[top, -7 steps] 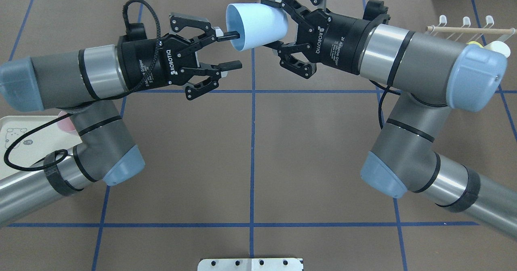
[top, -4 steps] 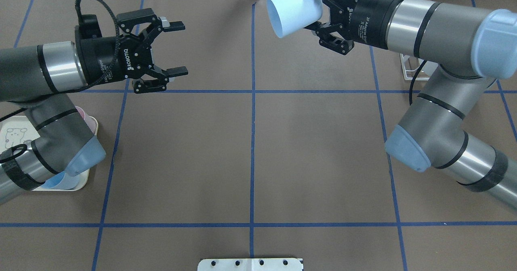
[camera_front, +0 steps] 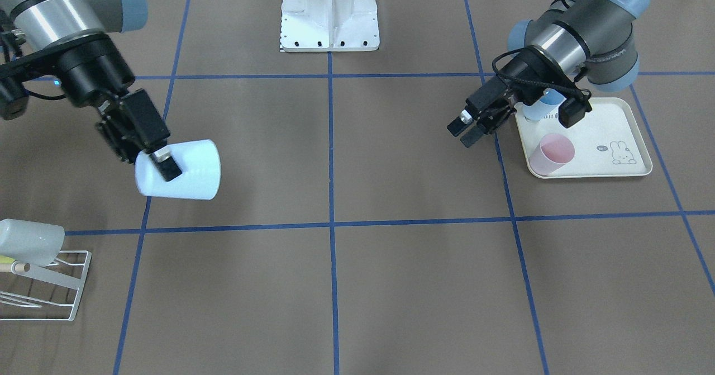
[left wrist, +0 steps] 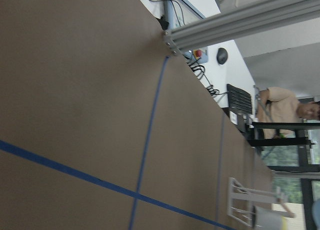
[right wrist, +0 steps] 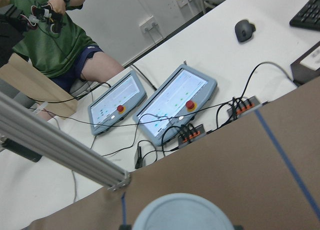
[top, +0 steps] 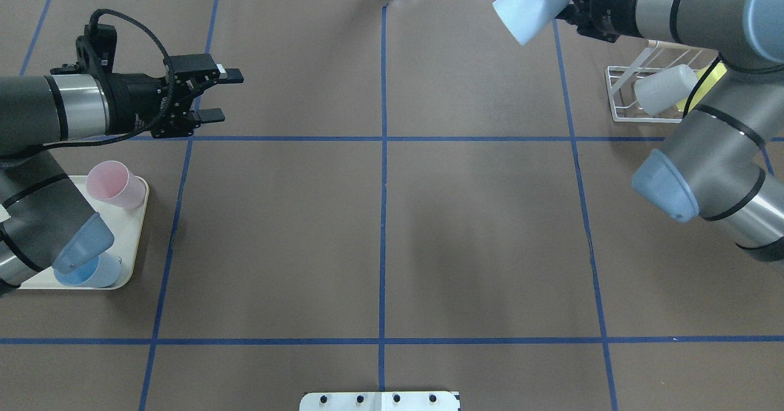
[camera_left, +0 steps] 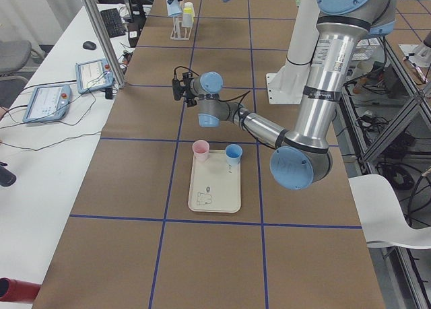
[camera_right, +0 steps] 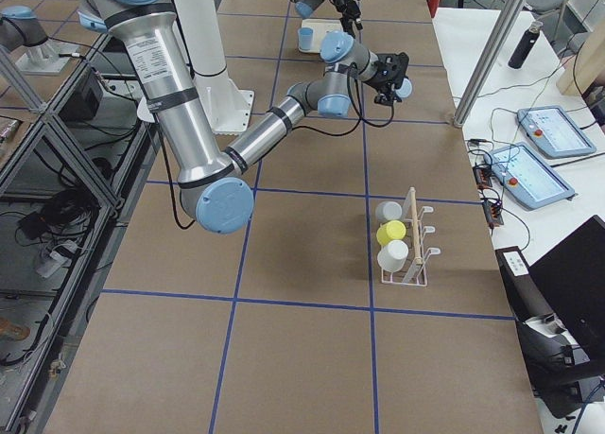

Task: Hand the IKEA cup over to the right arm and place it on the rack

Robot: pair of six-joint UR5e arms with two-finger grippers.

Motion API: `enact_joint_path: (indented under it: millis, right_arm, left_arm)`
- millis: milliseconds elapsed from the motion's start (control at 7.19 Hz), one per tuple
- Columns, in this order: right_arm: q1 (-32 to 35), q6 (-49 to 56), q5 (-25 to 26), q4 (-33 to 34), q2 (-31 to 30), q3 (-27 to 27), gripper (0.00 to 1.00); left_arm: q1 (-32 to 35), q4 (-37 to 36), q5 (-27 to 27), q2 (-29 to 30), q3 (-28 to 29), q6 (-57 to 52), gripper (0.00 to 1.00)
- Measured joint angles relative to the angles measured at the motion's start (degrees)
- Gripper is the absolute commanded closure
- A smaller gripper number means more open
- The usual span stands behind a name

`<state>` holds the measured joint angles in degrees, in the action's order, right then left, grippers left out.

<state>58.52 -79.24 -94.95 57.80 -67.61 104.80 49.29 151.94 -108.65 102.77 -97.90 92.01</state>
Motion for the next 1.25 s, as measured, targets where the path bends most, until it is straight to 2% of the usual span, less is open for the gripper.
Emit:
enact_joint_path:
  millis: [417, 556, 834, 973, 1251]
  right_arm:
    - [1.5, 11.2, 12.0, 1.1, -0.6, -7.7, 0.97]
    - [1.2, 12.1, 14.9, -0.2, -0.6, -11.0, 0.97]
    - [0.8, 14.3, 18.1, -7.6, -0.6, -19.2, 0.97]
    - [0.8, 15.4, 18.6, -10.6, -0.9, -21.7, 0.97]
    - [0.8, 16.2, 18.8, -12.7, -2.9, -22.7, 0.97]
  left_arm:
    - [2.0, -21.8, 0.1, -1.9, -8.2, -15.7, 0.0]
    - [2.2, -24.9, 0.2, -2.7, -9.5, -18.1, 0.0]
    - [2.3, -26.3, 0.4, -3.6, -10.2, -19.6, 0.0]
    - [2.3, -26.4, 0.4, -3.8, -10.3, -19.6, 0.0]
    - [2.3, -26.5, 0.4, -3.9, -10.6, -19.7, 0.0]
